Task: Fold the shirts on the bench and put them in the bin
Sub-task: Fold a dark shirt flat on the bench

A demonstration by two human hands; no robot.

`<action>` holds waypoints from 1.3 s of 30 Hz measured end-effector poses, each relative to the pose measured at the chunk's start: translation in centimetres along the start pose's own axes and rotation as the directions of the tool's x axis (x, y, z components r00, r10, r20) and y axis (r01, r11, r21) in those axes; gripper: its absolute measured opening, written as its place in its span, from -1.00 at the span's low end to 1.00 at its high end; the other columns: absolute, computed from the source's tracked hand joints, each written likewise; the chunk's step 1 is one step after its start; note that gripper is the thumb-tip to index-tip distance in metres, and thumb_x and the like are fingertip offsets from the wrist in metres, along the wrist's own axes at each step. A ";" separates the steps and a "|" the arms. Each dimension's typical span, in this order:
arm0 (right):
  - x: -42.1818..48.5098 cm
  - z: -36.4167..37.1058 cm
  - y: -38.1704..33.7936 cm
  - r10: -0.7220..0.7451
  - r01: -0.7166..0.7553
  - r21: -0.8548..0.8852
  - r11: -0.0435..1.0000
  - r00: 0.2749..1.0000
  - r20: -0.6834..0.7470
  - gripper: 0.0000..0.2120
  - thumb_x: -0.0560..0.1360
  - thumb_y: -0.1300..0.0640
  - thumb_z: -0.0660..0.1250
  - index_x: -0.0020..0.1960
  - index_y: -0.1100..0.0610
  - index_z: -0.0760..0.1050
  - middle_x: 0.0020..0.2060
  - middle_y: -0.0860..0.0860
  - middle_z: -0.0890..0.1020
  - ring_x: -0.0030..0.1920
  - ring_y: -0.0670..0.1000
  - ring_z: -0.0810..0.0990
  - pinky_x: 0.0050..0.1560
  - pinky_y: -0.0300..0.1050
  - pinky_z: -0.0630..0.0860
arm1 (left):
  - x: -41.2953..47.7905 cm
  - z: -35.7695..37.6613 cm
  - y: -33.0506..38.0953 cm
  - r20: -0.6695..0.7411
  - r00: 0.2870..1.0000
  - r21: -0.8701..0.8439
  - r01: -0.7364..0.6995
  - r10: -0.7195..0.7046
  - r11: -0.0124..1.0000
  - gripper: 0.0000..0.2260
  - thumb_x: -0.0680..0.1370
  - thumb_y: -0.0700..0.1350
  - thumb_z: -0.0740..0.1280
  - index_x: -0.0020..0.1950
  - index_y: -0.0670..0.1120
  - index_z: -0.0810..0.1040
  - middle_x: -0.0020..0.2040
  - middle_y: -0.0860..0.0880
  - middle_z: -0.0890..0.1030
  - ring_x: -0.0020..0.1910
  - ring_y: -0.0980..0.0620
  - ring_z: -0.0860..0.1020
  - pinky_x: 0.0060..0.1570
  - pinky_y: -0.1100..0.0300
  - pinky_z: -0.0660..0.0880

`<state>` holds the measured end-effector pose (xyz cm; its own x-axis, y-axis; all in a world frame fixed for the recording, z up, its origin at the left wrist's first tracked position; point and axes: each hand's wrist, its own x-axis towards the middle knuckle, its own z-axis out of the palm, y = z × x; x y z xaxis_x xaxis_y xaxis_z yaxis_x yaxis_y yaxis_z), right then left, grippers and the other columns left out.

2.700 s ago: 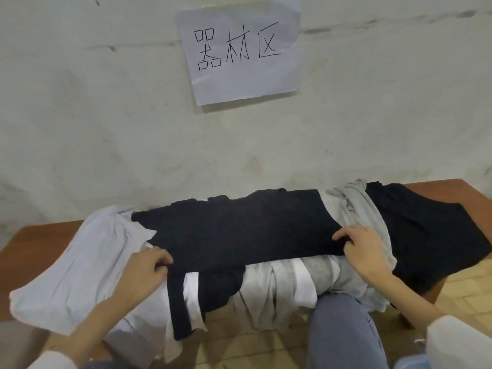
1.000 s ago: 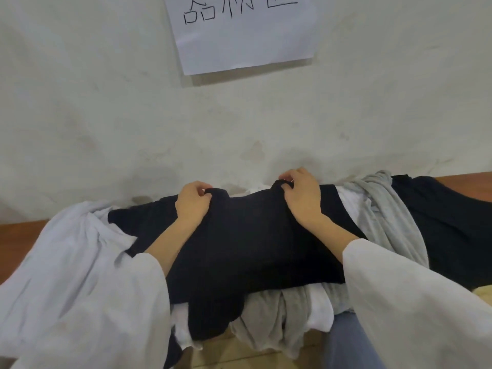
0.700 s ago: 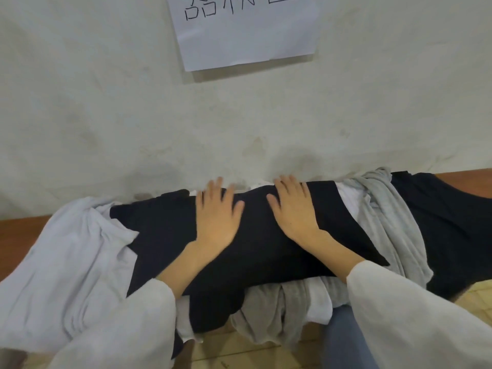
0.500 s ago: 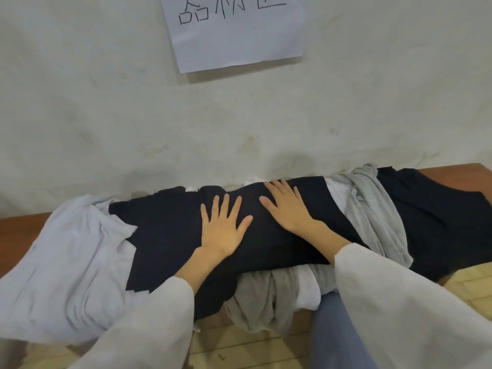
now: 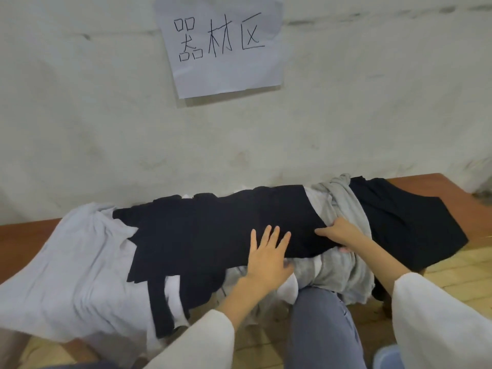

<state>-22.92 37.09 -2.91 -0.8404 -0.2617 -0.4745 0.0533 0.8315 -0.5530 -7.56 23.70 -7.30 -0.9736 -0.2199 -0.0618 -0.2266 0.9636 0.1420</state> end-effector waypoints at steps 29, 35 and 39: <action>-7.6 24.9 -22.5 -0.660 0.653 0.100 0.751 0.746 0.089 -0.68 0.57 -0.10 0.20 0.17 0.10 0.48 0.10 -0.01 0.56 0.14 0.01 0.53 0.20 -0.02 0.46 | -12.1 -3.8 -19.5 0.466 0.717 -0.781 0.057 -0.518 -0.622 -0.81 0.60 -0.16 0.23 0.18 -0.16 0.52 0.13 -0.26 0.61 0.05 -0.16 0.61 -0.05 -0.09 0.59; -3.4 20.9 -21.8 -0.597 0.603 0.016 0.797 0.793 -0.121 -0.72 0.54 0.13 0.23 0.24 0.12 0.45 0.20 0.06 0.52 0.21 0.08 0.46 0.22 -0.02 0.42 | -11.8 -3.0 -19.7 0.363 0.575 -0.899 0.010 -0.733 -0.437 -0.62 0.57 -0.34 0.16 0.38 -0.13 0.35 0.24 -0.16 0.53 0.13 -0.19 0.55 -0.23 0.04 0.62; -2.4 18.1 -18.8 -0.527 0.534 -0.008 0.846 0.834 -0.164 -0.65 0.54 0.15 0.23 0.31 0.16 0.38 0.21 0.08 0.46 0.15 0.09 0.49 0.14 -0.07 0.42 | -13.2 -2.2 -19.8 0.255 0.540 -0.966 0.097 -0.802 -0.242 -0.51 0.49 -0.39 0.24 0.37 -0.05 0.30 0.26 -0.14 0.46 0.10 -0.22 0.55 -0.30 0.05 0.62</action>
<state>-12.11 13.25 -3.80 -0.8171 -0.5765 0.0082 -0.4077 0.5676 -0.7152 9.70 7.14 -7.11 -0.3362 -0.8530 -0.3991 -0.0665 -0.4012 0.9136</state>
